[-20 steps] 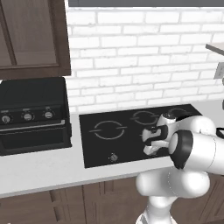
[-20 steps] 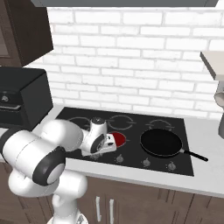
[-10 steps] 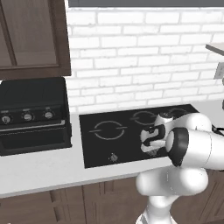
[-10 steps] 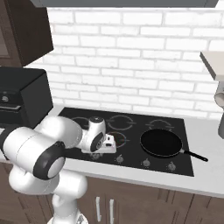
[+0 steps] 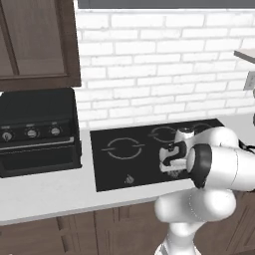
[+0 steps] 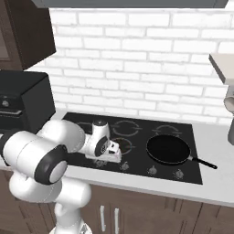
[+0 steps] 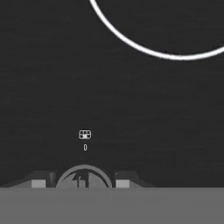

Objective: Turn off the front center burner of the stove.

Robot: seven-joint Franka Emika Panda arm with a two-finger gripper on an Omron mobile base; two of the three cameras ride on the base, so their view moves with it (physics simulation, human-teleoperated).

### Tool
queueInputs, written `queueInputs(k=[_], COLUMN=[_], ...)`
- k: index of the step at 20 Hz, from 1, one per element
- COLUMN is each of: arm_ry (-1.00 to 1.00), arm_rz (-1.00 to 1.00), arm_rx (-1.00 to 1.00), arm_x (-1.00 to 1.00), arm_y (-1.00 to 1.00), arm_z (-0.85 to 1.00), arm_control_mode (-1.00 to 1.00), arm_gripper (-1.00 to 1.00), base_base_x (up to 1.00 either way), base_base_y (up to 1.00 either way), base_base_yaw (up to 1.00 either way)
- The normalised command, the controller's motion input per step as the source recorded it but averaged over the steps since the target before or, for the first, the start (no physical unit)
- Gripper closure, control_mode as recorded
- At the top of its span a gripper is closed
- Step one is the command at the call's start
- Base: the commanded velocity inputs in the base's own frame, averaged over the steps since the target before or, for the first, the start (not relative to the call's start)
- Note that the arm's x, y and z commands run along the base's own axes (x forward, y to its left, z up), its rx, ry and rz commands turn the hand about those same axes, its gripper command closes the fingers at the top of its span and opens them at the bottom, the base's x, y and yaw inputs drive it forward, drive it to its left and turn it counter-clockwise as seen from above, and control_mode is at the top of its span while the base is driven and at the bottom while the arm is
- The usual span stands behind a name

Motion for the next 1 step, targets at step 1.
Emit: queueInputs(k=[1], arm_ry=[0.0], arm_rz=[-0.27], arm_rx=[0.01], arm_x=[-0.04], arm_y=[-0.04], arm_z=[-0.21], arm_control_mode=[-1.0], arm_gripper=[1.0], base_base_x=[0.0], base_base_y=[0.0], base_base_yaw=[0.0])
